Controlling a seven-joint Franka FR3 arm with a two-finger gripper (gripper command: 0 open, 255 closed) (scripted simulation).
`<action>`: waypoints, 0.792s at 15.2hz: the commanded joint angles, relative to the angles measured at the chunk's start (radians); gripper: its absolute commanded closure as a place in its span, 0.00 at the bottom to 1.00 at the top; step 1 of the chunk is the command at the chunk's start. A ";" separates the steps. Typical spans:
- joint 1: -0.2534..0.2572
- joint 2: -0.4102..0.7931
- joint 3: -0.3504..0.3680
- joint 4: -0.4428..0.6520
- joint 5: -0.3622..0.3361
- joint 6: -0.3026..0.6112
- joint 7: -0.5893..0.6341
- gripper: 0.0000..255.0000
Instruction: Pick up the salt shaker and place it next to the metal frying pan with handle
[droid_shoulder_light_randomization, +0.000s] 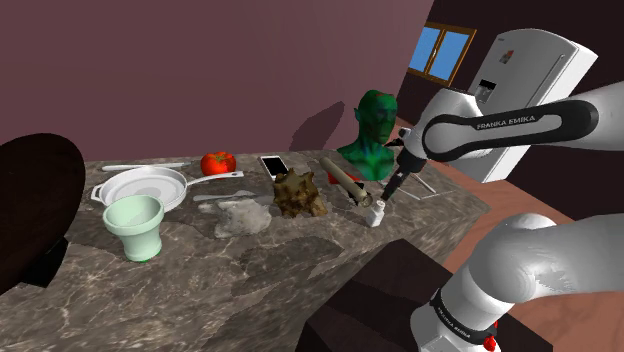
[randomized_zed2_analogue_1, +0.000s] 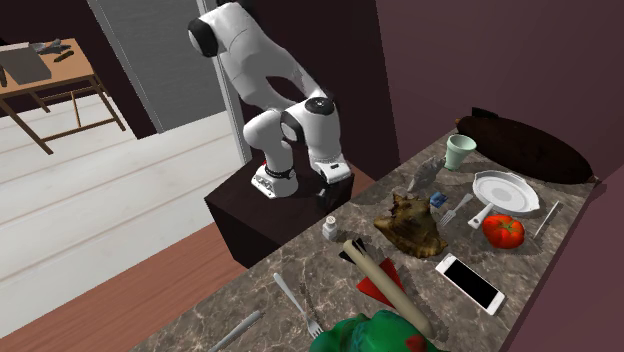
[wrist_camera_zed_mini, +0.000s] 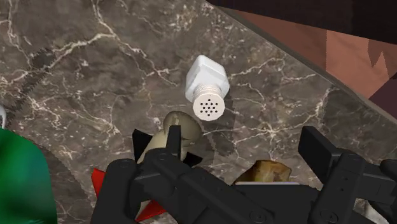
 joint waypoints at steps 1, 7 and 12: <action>-0.017 0.058 -0.043 -0.030 -0.026 0.090 -0.044 0.00; -0.011 0.171 -0.084 -0.058 -0.037 0.231 -0.073 0.00; 0.005 0.243 -0.101 -0.068 -0.030 0.314 -0.079 0.00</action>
